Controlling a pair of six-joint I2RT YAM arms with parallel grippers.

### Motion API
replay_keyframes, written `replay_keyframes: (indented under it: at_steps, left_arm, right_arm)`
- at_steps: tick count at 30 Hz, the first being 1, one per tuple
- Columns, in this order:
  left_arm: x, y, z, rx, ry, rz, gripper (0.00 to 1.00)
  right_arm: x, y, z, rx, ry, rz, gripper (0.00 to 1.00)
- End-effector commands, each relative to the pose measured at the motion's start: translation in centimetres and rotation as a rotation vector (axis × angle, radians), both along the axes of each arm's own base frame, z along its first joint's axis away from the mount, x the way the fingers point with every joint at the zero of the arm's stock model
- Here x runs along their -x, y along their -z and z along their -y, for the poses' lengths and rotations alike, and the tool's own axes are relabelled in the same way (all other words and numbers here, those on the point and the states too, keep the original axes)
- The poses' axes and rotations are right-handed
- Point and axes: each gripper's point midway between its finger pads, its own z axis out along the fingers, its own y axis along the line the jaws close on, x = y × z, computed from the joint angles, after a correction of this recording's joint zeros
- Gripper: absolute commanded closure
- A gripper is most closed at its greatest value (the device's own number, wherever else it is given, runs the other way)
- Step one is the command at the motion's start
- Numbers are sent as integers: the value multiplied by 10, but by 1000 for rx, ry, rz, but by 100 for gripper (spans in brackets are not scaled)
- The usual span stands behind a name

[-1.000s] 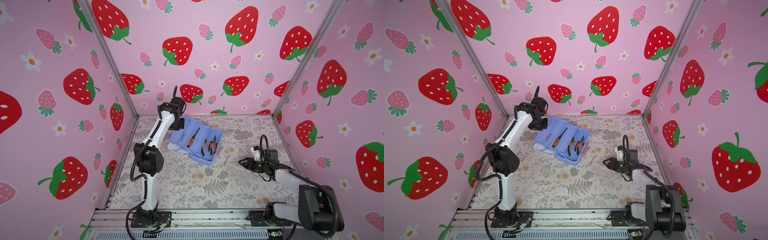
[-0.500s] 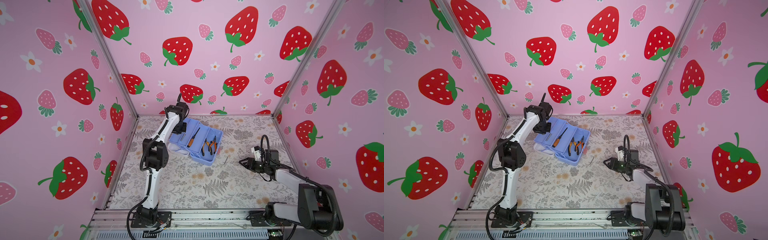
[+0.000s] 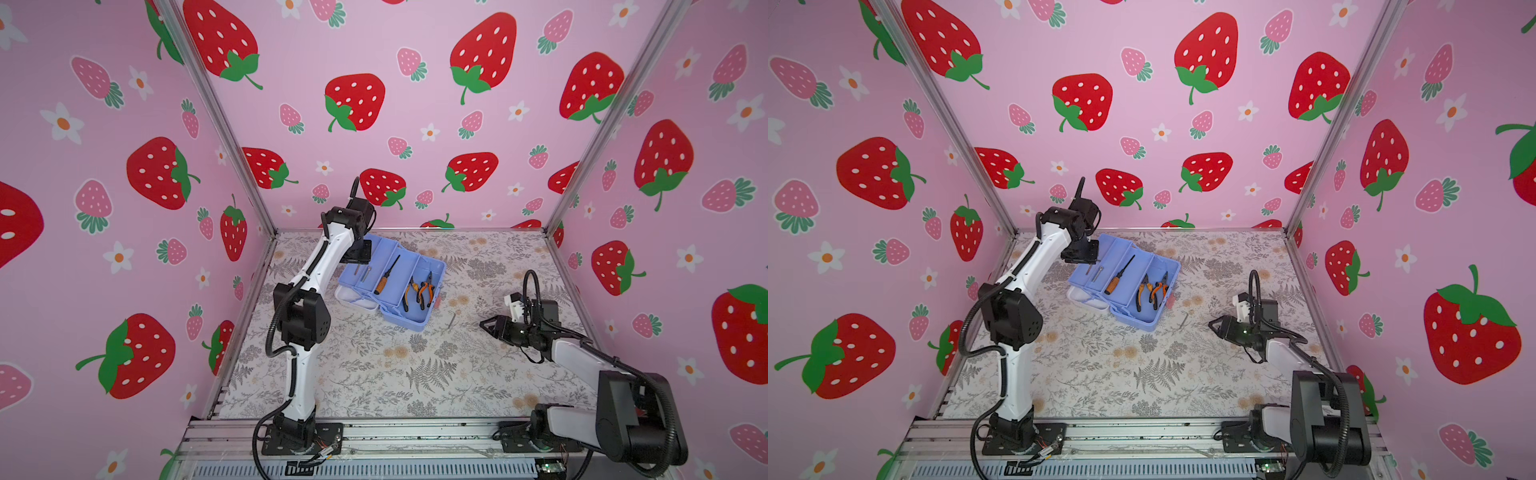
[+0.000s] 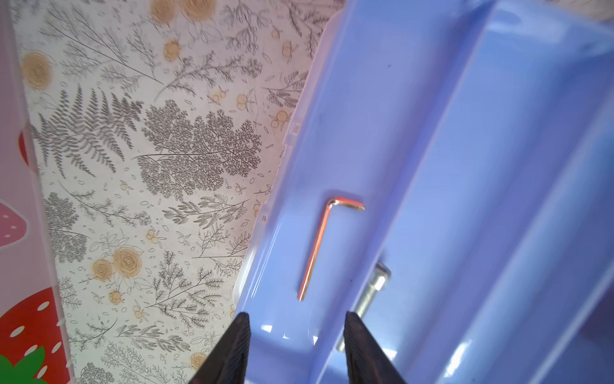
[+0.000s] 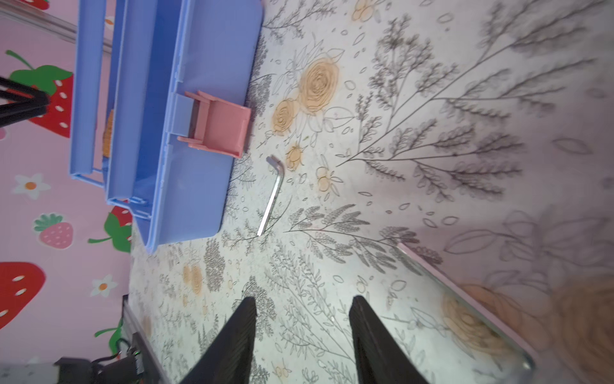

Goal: Pack the tool kit
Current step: 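Lower gold hex key into box's upper tray with left gripper and release, then lower right gripper onto silver hex key beside the box and grasp it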

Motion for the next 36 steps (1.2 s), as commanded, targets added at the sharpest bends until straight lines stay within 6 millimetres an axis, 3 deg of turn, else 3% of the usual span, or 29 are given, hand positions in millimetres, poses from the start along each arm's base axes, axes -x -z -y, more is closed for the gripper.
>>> replay_keyframes:
  at_steps: [1,4,7,12,17,19,26,29,36]
  left_arm:
    - [30,-68,36,81,89,203,49]
    - [64,-80,76,217,191,293,48]
    - [93,-66,112,366,288,310,48]
    - [115,-41,134,389,392,253,53]
    - [128,-42,135,406,390,265,63]
    - [137,-54,141,443,430,303,63]
    - [149,-89,129,432,423,407,60]
    - [148,-88,125,421,405,407,59]
    - [145,-72,134,425,405,338,59]
  right_arm:
    - [-3,-4,32,189,115,39,49]
    - [1,-12,50,335,202,65,44]
    - [6,-17,56,477,246,76,44]
    - [18,-9,54,645,236,8,46]
    - [22,-3,61,693,273,-52,46]
    - [24,0,66,723,281,-72,46]
    - [20,18,56,723,210,-97,48]
    - [16,26,45,687,166,-89,48]
    - [7,50,42,734,120,-147,51]
